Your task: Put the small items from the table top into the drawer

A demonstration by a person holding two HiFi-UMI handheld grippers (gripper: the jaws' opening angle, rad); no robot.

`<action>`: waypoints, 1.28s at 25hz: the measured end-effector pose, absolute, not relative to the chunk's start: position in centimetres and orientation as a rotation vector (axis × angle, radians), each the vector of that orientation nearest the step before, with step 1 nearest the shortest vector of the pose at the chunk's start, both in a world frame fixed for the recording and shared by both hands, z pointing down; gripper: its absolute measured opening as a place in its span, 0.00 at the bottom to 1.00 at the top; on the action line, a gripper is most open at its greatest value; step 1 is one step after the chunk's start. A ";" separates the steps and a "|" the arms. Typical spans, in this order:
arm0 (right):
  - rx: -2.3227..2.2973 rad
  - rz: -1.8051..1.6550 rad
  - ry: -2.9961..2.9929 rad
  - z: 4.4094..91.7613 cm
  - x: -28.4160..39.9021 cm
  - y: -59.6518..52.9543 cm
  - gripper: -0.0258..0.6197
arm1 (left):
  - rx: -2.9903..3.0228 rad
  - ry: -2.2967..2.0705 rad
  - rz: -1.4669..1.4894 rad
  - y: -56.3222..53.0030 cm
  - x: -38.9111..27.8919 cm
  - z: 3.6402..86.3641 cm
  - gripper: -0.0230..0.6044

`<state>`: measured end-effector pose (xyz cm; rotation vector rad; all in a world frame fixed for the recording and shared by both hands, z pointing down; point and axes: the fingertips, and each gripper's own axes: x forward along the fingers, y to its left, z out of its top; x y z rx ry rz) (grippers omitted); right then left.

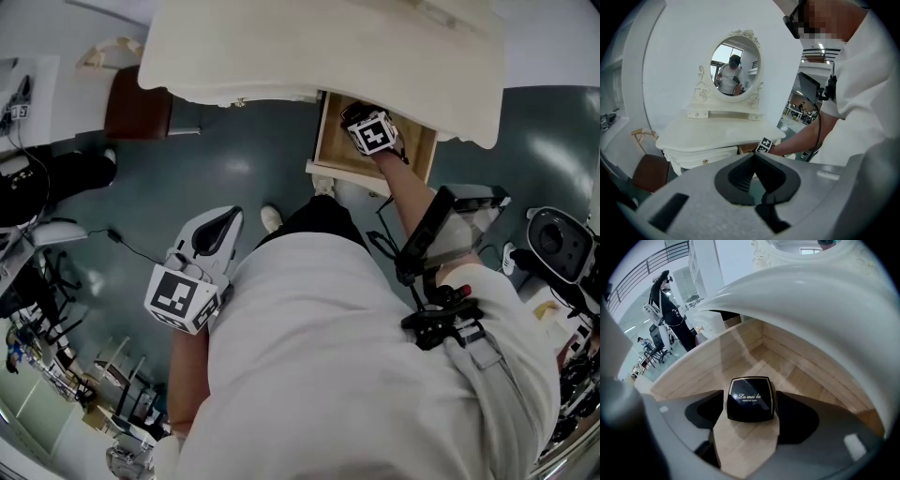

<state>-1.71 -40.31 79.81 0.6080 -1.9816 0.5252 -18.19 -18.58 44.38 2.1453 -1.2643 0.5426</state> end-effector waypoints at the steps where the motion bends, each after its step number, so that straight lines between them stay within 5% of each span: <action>1: 0.610 0.521 -1.983 79.8 -1.8 -40.3 0.59 | 2.151 -1.263 0.544 -18.6 -18.3 44.5 0.04; 11: 0.680 0.501 -1.962 75.5 0.2 -38.8 0.52 | 2.238 -1.226 0.497 -16.7 -18.5 42.9 0.04; 22: 0.829 0.469 -1.992 68.9 0.6 -34.6 0.06 | 2.328 -1.189 0.424 -12.1 -21.1 41.5 0.04; 32: 0.820 0.508 -2.031 64.7 -1.2 -26.8 0.04 | 2.396 -1.131 0.396 -7.7 -23.5 41.7 0.04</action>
